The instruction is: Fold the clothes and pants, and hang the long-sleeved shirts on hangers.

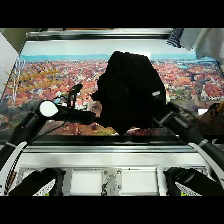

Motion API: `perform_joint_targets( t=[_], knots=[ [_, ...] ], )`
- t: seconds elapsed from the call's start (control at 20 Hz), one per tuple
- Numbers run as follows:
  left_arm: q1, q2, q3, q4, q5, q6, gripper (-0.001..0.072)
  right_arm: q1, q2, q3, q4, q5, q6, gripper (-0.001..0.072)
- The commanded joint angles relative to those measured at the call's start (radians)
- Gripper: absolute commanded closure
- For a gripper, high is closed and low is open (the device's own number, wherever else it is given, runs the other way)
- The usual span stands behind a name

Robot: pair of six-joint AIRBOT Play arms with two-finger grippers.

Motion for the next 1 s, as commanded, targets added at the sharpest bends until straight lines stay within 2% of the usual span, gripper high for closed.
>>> perform_joint_targets(
  t=[0.0,0.1,0.15,0.2,0.25,0.5,0.65,0.75,0.85,0.95],
  knots=[
    [0.021,0.058,0.001,0.000,0.019,0.004,0.0694,0.000,0.140,0.115,0.160,0.066,-0.097,0.0695],
    [0.021,0.057,0.018,0.017,0.094,0.003,0.0693,0.000,0.178,0.154,0.186,0.067,-0.077,0.0695],
    [0.021,0.057,0.050,0.036,0.120,0.003,0.0500,-0.002,0.185,0.173,0.186,0.067,-0.074,0.0695],
    [0.021,0.057,0.089,0.061,0.134,-0.001,0.0243,-0.006,0.185,0.198,0.185,0.066,-0.075,0.0695],
    [0.021,0.057,0.134,0.092,0.139,-0.010,0.0212,-0.017,0.181,0.224,0.185,0.061,-0.075,0.0695],
    [-0.047,0.057,0.266,0.251,0.121,-0.124,0.0212,-0.108,0.149,0.349,0.245,-0.017,-0.075,0.0696],
    [-0.159,0.048,0.266,0.465,0.110,-0.219,0.0212,-0.140,0.144,0.380,0.276,-0.079,-0.075,0.0695],
    [-0.181,0.048,0.275,0.576,0.107,-0.301,0.0212,-0.160,0.144,0.381,0.276,-0.087,-0.075,0.0695],
    [-0.142,0.047,0.307,0.575,0.076,-0.306,0.0211,-0.184,0.138,0.381,0.282,-0.088,-0.075,0.0695],
    [-0.091,0.033,0.351,0.546,-0.032,-0.275,0.0210,-0.202,0.127,0.381,0.282,-0.088,-0.075,0.0695]
  ],
)
